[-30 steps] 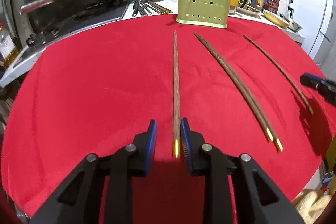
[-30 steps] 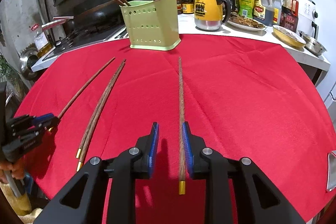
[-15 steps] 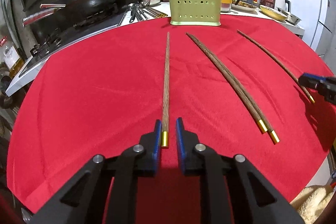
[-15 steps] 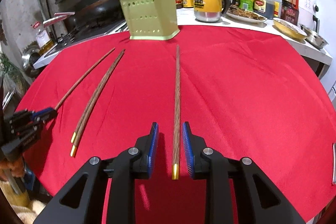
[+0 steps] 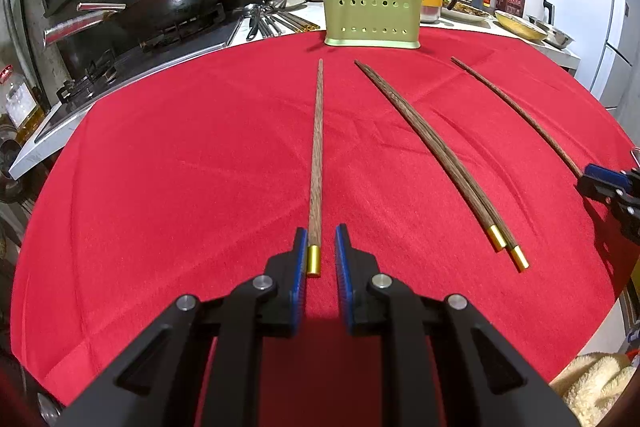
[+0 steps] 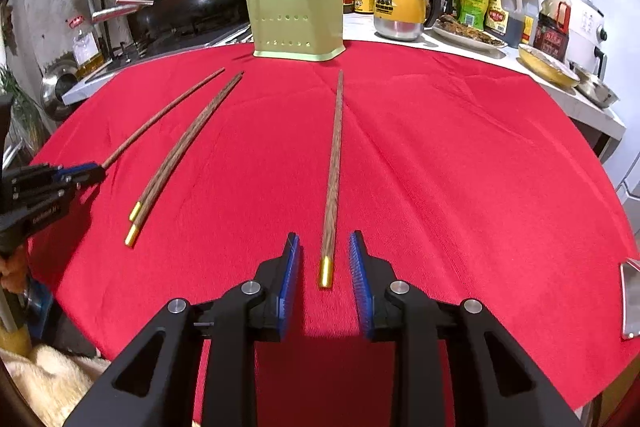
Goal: Organize utensils
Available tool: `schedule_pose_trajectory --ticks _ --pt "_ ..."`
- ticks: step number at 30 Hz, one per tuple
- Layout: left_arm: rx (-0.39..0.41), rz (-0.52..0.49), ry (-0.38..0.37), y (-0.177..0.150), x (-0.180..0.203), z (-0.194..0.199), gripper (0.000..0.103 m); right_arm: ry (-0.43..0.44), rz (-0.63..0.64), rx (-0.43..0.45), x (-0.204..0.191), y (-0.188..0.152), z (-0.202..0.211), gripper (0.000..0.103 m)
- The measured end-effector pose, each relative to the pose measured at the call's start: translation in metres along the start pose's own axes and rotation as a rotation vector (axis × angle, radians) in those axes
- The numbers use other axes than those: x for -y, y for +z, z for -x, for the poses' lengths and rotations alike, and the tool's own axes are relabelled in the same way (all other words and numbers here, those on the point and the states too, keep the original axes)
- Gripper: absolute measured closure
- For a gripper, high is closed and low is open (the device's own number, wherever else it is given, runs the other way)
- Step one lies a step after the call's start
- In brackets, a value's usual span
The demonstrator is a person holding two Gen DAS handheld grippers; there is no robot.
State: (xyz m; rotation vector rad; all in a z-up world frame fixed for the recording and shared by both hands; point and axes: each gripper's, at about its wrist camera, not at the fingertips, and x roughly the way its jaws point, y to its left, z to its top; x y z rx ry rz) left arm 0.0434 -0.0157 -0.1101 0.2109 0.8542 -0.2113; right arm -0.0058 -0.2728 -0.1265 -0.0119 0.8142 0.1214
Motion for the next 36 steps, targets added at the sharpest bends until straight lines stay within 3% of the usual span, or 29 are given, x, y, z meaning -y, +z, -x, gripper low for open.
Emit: schedule_pose_trajectory --ticks 7,10,18,21,24,30,36 --pt "0.005 0.0 0.001 0.0 0.003 0.0 0.089 -0.021 -0.034 0.032 0.0 -0.003 0.0 0.073" --pt "0.015 -0.002 0.003 0.0 0.004 -0.001 0.089 -0.039 -0.04 0.052 0.0 -0.002 -0.003 0.082" --pt "0.031 -0.052 0.038 0.0 0.013 -0.001 0.096 -0.075 -0.013 0.078 -0.007 -0.012 0.004 0.084" --pt "0.029 -0.052 0.032 -0.001 0.012 0.0 0.096 -0.056 -0.023 0.08 -0.007 -0.013 0.005 0.096" --pt "0.033 -0.029 0.008 0.001 0.006 0.003 0.096 -0.032 -0.057 0.076 -0.002 -0.011 0.006 0.096" --pt "0.152 0.026 -0.015 0.015 -0.012 0.04 0.096 -0.019 -0.077 0.147 0.004 0.007 0.032 0.096" --pt "0.353 0.064 -0.001 0.043 -0.033 0.098 0.096 0.012 -0.073 0.278 0.005 0.042 0.074 0.096"
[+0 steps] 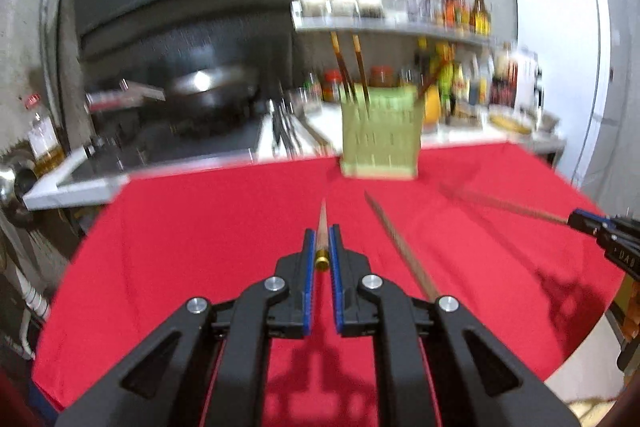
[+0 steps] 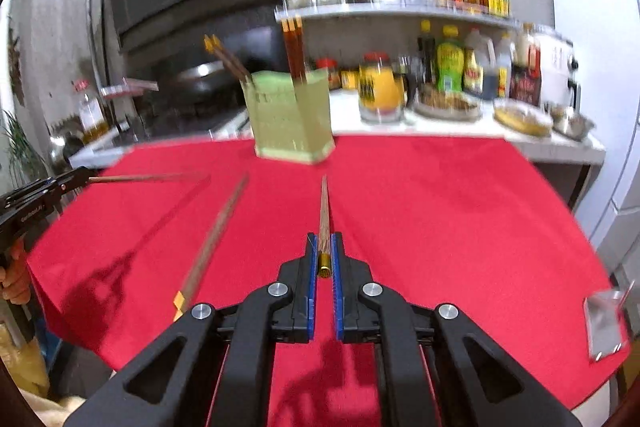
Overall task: Organize utensils
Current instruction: 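Lift both held chopsticks upright and carry them above the green holder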
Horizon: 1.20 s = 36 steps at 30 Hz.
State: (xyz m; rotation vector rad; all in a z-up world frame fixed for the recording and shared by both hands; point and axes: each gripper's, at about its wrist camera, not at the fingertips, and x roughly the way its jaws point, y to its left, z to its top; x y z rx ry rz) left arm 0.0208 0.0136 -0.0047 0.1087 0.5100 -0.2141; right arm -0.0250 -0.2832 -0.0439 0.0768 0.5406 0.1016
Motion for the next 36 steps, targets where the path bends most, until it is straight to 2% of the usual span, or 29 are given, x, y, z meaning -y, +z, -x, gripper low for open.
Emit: schedule_pose_trajectory --ticks 4,8,16,24,27,29,31,36 --pt "0.109 0.016 -0.008 0.027 -0.005 0.024 0.096 0.028 0.01 0.083 -0.005 0.033 0.018 0.096" --pt "0.174 0.036 -0.02 0.045 -0.009 0.039 0.096 0.057 0.019 0.146 -0.009 0.064 0.033 0.096" --pt "0.213 0.053 -0.042 0.059 -0.013 0.044 0.096 0.046 0.067 0.196 -0.014 0.107 0.039 0.096" --pt "0.208 0.044 -0.026 0.057 -0.015 0.037 0.096 0.046 0.08 0.182 -0.019 0.12 0.019 0.096" --pt "0.188 0.034 -0.026 0.055 -0.015 0.031 0.096 0.016 0.094 0.172 -0.021 0.118 0.007 0.095" --pt "0.115 0.041 -0.065 0.051 -0.014 0.015 0.096 -0.017 0.121 0.17 -0.025 0.113 0.0 0.095" --pt "0.061 0.041 -0.071 0.044 -0.011 0.0 0.096 -0.022 0.123 0.157 -0.025 0.108 -0.005 0.095" --pt "-0.021 0.043 -0.076 0.028 -0.008 -0.025 0.096 0.007 0.11 0.026 -0.024 0.088 -0.043 0.096"
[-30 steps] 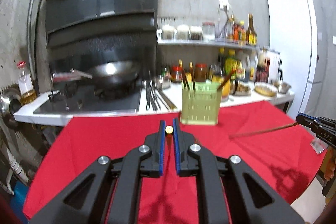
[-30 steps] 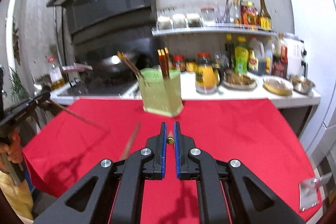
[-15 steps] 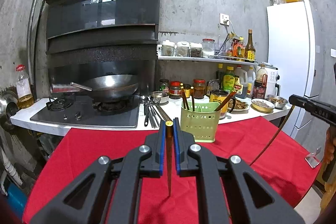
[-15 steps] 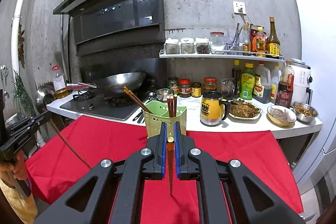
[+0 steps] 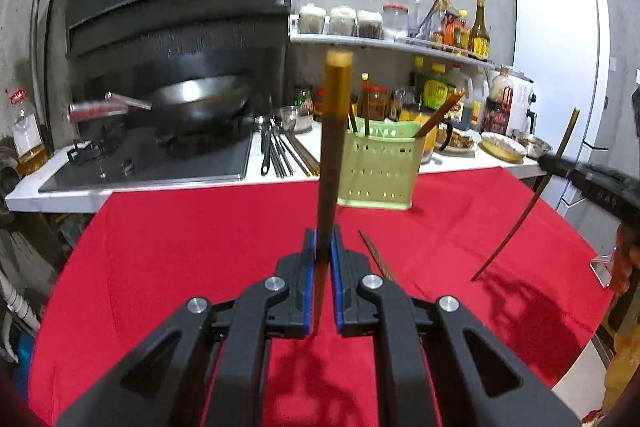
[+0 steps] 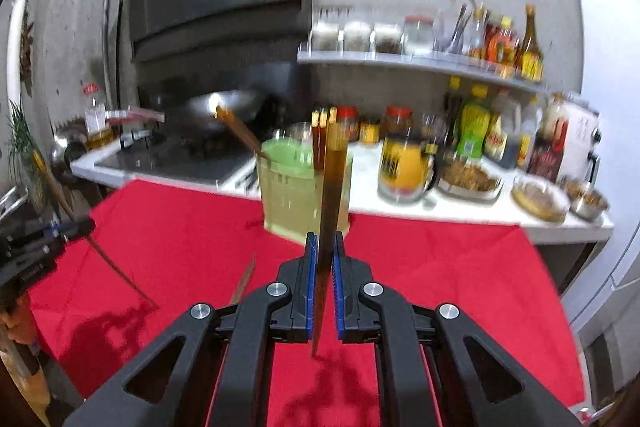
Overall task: Organize utensils
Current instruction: 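Lift both held chopsticks upright and carry them above the green holder, then open both tools to drop the chopsticks into the green holder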
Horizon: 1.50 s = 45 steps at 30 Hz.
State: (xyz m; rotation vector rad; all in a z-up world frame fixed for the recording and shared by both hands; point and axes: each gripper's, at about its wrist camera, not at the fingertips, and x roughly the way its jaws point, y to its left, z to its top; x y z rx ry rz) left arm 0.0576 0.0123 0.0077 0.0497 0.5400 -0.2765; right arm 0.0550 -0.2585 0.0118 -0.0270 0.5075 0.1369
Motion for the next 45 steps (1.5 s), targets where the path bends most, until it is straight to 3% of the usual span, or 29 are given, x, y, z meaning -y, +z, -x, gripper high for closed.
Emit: schedule_pose_trajectory --ticks 5,16,23,28,33,41,45 --pt "-0.085 0.009 0.009 -0.012 -0.004 -0.019 0.097 0.023 -0.015 -0.07 -0.001 -0.021 -0.021 0.096" --pt "-0.035 0.001 -0.005 0.005 0.001 -0.012 0.097 0.01 -0.022 -0.042 0.007 -0.01 -0.011 0.097" --pt "0.081 -0.042 -0.089 0.071 0.028 -0.024 0.097 -0.041 -0.026 0.058 0.027 0.043 -0.019 0.097" --pt "0.194 -0.068 -0.129 0.137 0.05 -0.035 0.097 -0.07 -0.018 0.204 0.035 0.105 -0.023 0.097" --pt "0.201 -0.058 -0.116 0.188 0.055 -0.077 0.097 -0.03 -0.043 0.282 0.041 0.147 -0.038 0.096" --pt "0.049 -0.052 -0.1 0.187 0.054 -0.168 0.097 0.027 -0.053 0.156 0.038 0.143 -0.114 0.096" --pt "0.035 -0.04 -0.094 0.186 0.046 -0.186 0.097 0.048 -0.059 0.095 0.039 0.137 -0.139 0.094"
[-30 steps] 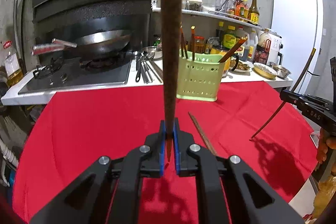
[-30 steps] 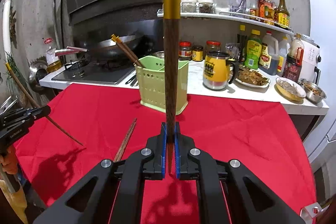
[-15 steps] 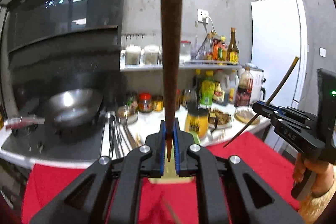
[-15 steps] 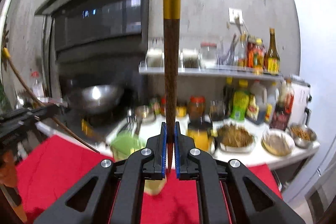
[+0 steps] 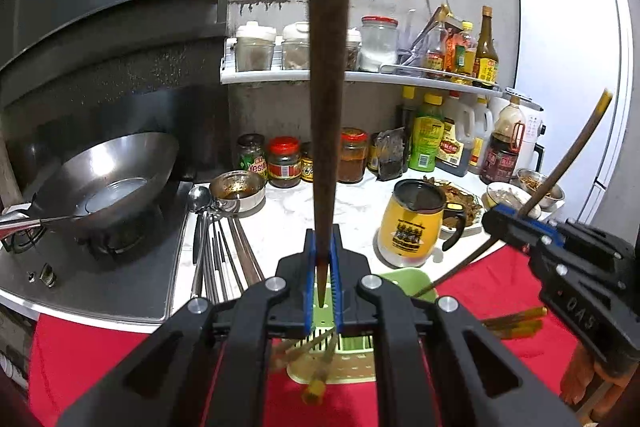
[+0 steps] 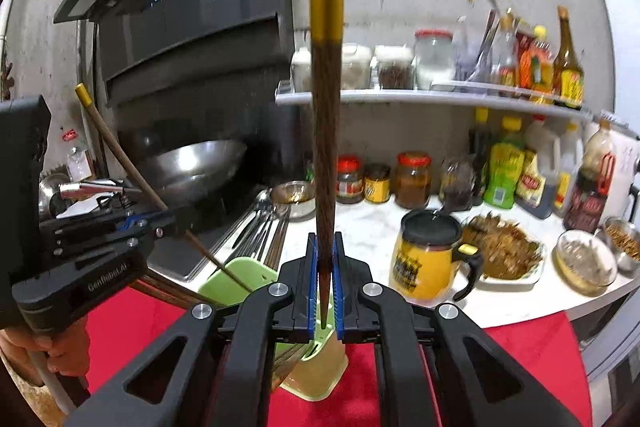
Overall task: Organize utensils
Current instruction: 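Open both tools to drop the chopsticks into the green holder, then withdraw both open tools from the holder toward the loose chopsticks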
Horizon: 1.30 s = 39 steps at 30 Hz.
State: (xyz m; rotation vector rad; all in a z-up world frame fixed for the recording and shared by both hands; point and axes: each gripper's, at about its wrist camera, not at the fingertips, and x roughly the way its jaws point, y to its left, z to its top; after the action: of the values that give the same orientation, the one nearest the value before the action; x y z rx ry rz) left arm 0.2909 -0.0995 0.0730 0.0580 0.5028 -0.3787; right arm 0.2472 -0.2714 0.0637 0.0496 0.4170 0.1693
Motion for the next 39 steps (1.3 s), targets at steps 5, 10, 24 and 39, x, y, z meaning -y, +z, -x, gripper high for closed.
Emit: schedule_pose_trajectory --ticks 5,10,24,39 --pt "0.033 0.016 -0.004 0.008 -0.005 0.015 0.072 -0.01 -0.002 0.026 0.001 0.006 0.013 0.07" --pt "0.104 0.037 0.005 0.016 -0.01 0.061 0.072 -0.037 0.015 0.081 -0.001 0.016 0.053 0.069" --pt "0.003 0.04 0.187 -0.114 -0.017 0.165 0.072 -0.055 0.044 -0.008 -0.024 -0.095 0.151 0.068" --pt "-0.269 0.104 0.199 -0.264 -0.023 0.169 0.072 0.029 0.019 -0.304 -0.071 -0.232 0.141 0.068"
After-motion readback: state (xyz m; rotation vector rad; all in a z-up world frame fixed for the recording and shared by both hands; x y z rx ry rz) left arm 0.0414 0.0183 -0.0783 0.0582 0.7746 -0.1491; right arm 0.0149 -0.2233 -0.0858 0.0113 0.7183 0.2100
